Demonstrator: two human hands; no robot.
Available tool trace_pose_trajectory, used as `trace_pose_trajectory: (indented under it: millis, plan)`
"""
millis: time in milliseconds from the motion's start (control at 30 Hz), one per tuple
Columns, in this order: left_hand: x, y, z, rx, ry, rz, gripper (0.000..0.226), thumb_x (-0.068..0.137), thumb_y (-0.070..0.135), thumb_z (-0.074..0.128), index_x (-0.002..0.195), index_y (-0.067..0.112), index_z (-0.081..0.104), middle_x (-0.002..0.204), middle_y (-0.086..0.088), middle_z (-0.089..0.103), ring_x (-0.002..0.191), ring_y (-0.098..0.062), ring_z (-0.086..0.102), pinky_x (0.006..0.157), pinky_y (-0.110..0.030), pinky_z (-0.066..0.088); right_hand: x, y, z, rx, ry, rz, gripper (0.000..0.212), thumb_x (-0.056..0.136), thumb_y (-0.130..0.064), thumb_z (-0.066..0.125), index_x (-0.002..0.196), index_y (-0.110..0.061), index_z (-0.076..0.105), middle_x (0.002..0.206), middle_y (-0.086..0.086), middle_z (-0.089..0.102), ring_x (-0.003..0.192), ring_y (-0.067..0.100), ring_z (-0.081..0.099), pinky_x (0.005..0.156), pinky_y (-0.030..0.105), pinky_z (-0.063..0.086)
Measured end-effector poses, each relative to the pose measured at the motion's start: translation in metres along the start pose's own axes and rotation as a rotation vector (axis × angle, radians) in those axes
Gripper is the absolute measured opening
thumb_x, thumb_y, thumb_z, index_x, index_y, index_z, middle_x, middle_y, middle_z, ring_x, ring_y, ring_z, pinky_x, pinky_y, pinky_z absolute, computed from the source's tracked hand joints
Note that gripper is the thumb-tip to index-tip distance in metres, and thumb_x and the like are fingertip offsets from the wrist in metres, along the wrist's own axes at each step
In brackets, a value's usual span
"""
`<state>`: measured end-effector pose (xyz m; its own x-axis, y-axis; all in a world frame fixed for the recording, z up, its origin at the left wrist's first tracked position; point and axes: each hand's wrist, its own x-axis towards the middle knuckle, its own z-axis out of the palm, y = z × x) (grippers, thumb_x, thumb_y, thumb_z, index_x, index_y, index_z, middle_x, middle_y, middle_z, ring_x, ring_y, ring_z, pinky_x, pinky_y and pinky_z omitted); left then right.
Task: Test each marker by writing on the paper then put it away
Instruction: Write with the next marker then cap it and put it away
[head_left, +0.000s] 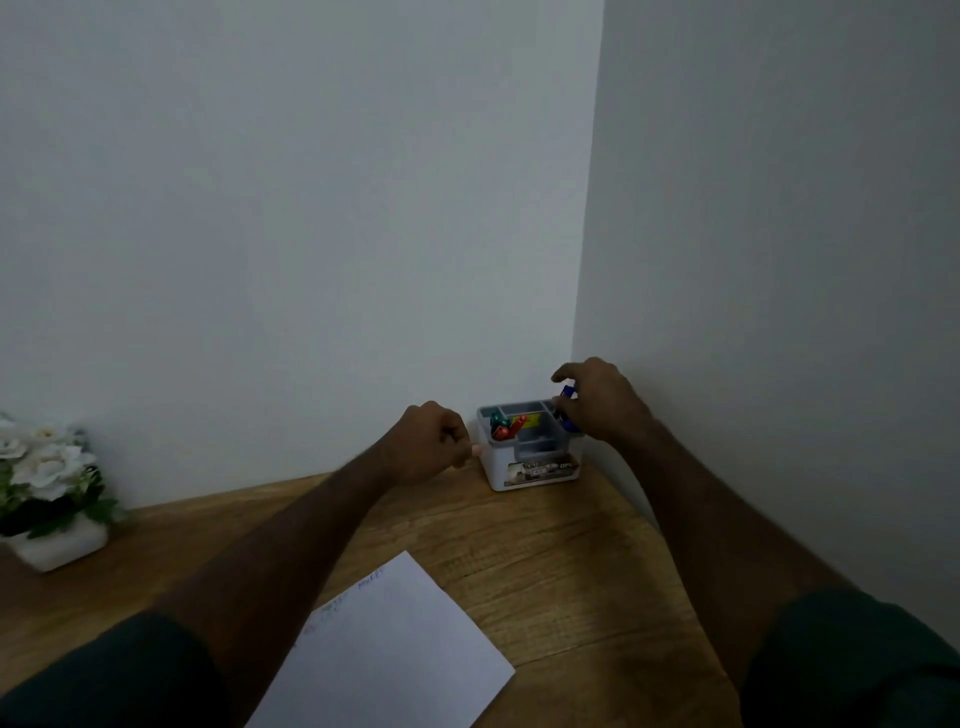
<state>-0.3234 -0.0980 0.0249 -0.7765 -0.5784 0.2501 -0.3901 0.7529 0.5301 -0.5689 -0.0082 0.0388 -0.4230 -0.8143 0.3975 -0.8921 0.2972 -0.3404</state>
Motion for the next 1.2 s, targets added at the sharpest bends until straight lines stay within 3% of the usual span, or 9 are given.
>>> trace_pose_trajectory:
  millis: [133, 233, 367, 500, 667, 867, 967, 1067, 1200]
  plan:
    - [-0.011, 0.000, -0.003, 0.014, 0.029, -0.006, 0.019, 0.089, 0.029, 0.067, 0.085, 0.010, 0.072, 0.076, 0.002, 0.073, 0.069, -0.008, 0.067, 0.066, -0.016, 0.051, -0.019, -0.017, -0.001, 0.084, 0.261, -0.050, 0.015, 0.090, -0.017, 0.069, 0.105, -0.014, 0.070, 0.106, 0.008, 0.058, 0.099, 0.024, 0.058, 0.080, 0.034, 0.050]
    - [-0.028, 0.000, -0.010, -0.001, 0.049, -0.014, 0.017, 0.088, 0.027, 0.068, 0.082, 0.011, 0.073, 0.073, 0.003, 0.073, 0.063, -0.001, 0.064, 0.062, -0.011, 0.048, -0.045, -0.051, 0.002, 0.153, 0.267, -0.151, 0.008, 0.088, -0.011, 0.066, 0.095, -0.011, 0.070, 0.096, 0.005, 0.059, 0.089, 0.020, 0.059, 0.072, 0.028, 0.044]
    - [-0.067, -0.008, -0.022, 0.010, 0.088, -0.054, 0.016, 0.086, 0.025, 0.070, 0.072, 0.017, 0.071, 0.066, 0.006, 0.070, 0.056, 0.001, 0.059, 0.057, -0.008, 0.042, -0.083, -0.109, 0.028, 0.235, 0.185, -0.319, 0.009, 0.088, -0.013, 0.062, 0.093, -0.014, 0.070, 0.091, 0.002, 0.064, 0.081, 0.016, 0.060, 0.072, 0.033, 0.051]
    - [-0.119, -0.029, -0.042, 0.035, 0.119, -0.133, 0.021, 0.084, 0.020, 0.069, 0.065, 0.028, 0.066, 0.063, 0.009, 0.068, 0.059, -0.002, 0.061, 0.060, -0.012, 0.043, -0.117, -0.165, 0.061, 0.272, 0.096, -0.470, 0.008, 0.086, -0.011, 0.062, 0.090, -0.014, 0.068, 0.085, 0.002, 0.062, 0.078, 0.017, 0.057, 0.067, 0.029, 0.042]
    - [-0.196, -0.060, -0.072, 0.019, 0.193, -0.207, 0.017, 0.084, 0.022, 0.070, 0.069, 0.014, 0.071, 0.063, 0.002, 0.070, 0.053, -0.005, 0.058, 0.054, -0.014, 0.042, -0.154, -0.226, 0.088, 0.316, -0.018, -0.557, 0.008, 0.084, -0.013, 0.061, 0.088, -0.015, 0.068, 0.083, 0.002, 0.065, 0.078, 0.019, 0.060, 0.069, 0.029, 0.044]
    - [-0.293, -0.115, -0.097, 0.041, 0.394, -0.367, 0.025, 0.086, 0.024, 0.071, 0.070, 0.006, 0.065, 0.066, -0.009, 0.065, 0.064, -0.020, 0.060, 0.060, -0.029, 0.041, -0.200, -0.302, 0.115, 0.339, -0.267, -0.618, 0.012, 0.088, -0.020, 0.057, 0.092, -0.016, 0.068, 0.098, 0.007, 0.069, 0.093, 0.024, 0.062, 0.074, 0.027, 0.042]
    - [-0.331, -0.135, -0.110, 0.036, 0.490, -0.460, 0.019, 0.085, 0.024, 0.071, 0.075, 0.008, 0.068, 0.070, -0.008, 0.066, 0.067, -0.016, 0.060, 0.063, -0.026, 0.042, -0.228, -0.346, 0.124, 0.312, -0.400, -0.592, 0.017, 0.090, -0.033, 0.057, 0.087, -0.019, 0.064, 0.097, 0.007, 0.067, 0.092, 0.025, 0.061, 0.077, 0.035, 0.052]
    - [-0.359, -0.150, -0.119, 0.082, 0.497, -0.499, 0.011, 0.084, 0.022, 0.072, 0.073, 0.019, 0.070, 0.072, 0.002, 0.069, 0.071, -0.009, 0.063, 0.069, -0.029, 0.047, -0.250, -0.380, 0.130, 0.256, -0.478, -0.530, 0.033, 0.089, -0.049, 0.060, 0.092, -0.016, 0.060, 0.102, 0.010, 0.060, 0.094, 0.028, 0.059, 0.068, 0.032, 0.043]
    - [-0.379, -0.160, -0.121, 0.084, 0.530, -0.533, 0.007, 0.083, 0.019, 0.072, 0.078, 0.024, 0.071, 0.078, 0.006, 0.070, 0.076, -0.008, 0.063, 0.072, -0.032, 0.051, -0.262, -0.408, 0.132, 0.191, -0.566, -0.449, 0.034, 0.090, -0.035, 0.062, 0.113, -0.010, 0.059, 0.118, 0.013, 0.056, 0.107, 0.030, 0.058, 0.073, 0.034, 0.045]
